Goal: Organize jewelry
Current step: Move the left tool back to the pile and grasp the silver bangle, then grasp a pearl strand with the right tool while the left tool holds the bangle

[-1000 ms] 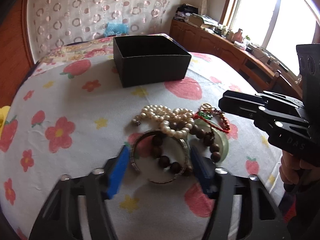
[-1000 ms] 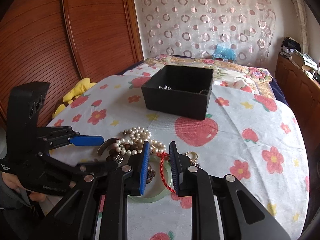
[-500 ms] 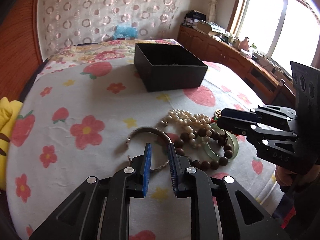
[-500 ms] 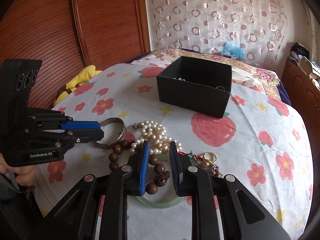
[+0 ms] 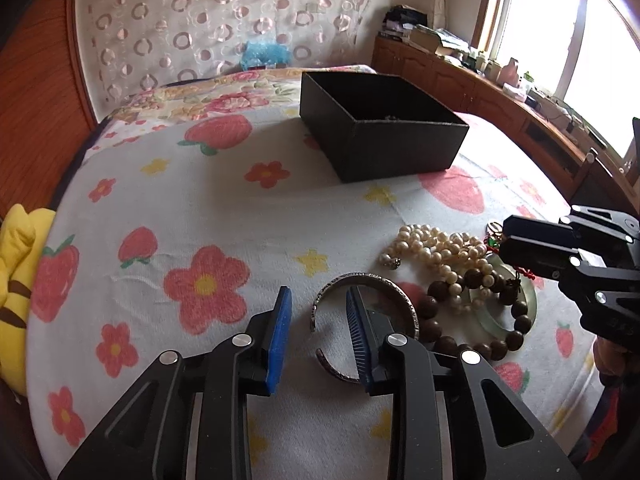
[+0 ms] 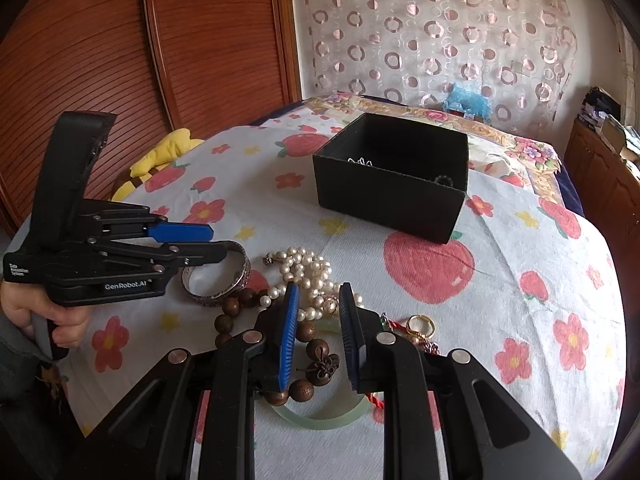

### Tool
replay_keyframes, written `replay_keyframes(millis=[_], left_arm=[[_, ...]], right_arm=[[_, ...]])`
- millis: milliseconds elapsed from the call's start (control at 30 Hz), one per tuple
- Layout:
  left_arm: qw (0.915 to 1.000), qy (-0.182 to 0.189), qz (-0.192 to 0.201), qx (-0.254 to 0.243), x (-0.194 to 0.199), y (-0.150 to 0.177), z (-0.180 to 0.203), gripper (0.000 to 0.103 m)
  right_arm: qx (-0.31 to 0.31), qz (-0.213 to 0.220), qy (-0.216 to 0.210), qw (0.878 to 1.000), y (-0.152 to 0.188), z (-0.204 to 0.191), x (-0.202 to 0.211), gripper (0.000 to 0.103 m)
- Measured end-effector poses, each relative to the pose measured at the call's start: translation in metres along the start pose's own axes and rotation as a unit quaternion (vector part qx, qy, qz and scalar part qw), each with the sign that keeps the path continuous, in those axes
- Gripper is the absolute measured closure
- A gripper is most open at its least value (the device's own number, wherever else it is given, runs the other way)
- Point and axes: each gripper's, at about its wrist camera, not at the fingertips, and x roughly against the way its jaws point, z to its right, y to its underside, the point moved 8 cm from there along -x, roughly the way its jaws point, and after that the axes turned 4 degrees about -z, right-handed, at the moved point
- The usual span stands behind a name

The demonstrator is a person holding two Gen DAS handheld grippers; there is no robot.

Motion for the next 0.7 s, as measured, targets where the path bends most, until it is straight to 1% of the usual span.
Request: replay_keyframes(millis=[33, 100, 167, 200, 233, 333, 400, 467, 500, 533, 667, 700], left_arm=[[1.0000, 0.004, -0.001, 0.000, -0.001, 0.000, 0.001, 0.097], [1.0000, 0.003, 0.003, -0.003, 0.000, 0.002, 0.000, 0.099], [0.9999, -0.003, 0.012, -0.001, 0.004, 0.003, -0.002, 0.100], [0.9999, -0.004, 0.015, 0.002, 0.006, 0.003, -0.005, 0.100], [0.9998, -0.006, 0.019, 0.007, 0.009, 0.004, -0.007, 0.100], [0.9994, -0.009, 0.030, 0.017, 0.017, 0.005, -0.014, 0.100], [0.9991, -0.007, 0.035, 0.021, 0.021, 0.005, -0.016, 0.100], [0.9989, -0.005, 0.039, 0.026, 0.025, 0.006, -0.018, 0.100], [0.9988, -0.004, 0.041, 0.027, 0.026, 0.006, -0.018, 0.100], [0.9987, -0.003, 0.042, 0.028, 0.027, 0.005, -0.018, 0.100], [0.9986, 0.000, 0.046, 0.027, 0.030, 0.005, -0.016, 0.099], [0.9985, 0.000, 0.047, 0.026, 0.031, 0.005, -0.015, 0.099]], right_arm=[[0.002, -0.002, -0.001, 1.000, -0.001, 0.000, -0.001, 0.080], [0.007, -0.008, -0.003, 1.000, -0.005, 0.000, -0.008, 0.080], [0.012, -0.013, -0.004, 1.000, -0.007, -0.002, -0.013, 0.078], [0.015, -0.018, -0.006, 1.000, -0.009, -0.003, -0.017, 0.075], [0.017, -0.021, -0.007, 1.000, -0.009, -0.005, -0.020, 0.074], [0.023, -0.034, -0.007, 0.999, -0.009, -0.005, -0.026, 0.073], [0.024, -0.050, -0.006, 0.998, -0.006, -0.002, -0.033, 0.073], [0.028, -0.066, -0.006, 0.997, -0.004, 0.001, -0.040, 0.067], [0.031, -0.072, -0.006, 0.997, -0.004, 0.002, -0.043, 0.059], [0.032, -0.075, -0.006, 0.997, -0.005, 0.002, -0.046, 0.057], [0.044, -0.081, 0.002, 0.996, -0.007, 0.002, -0.052, 0.056], [0.044, -0.083, 0.000, 0.996, -0.007, 0.001, -0.051, 0.058]])
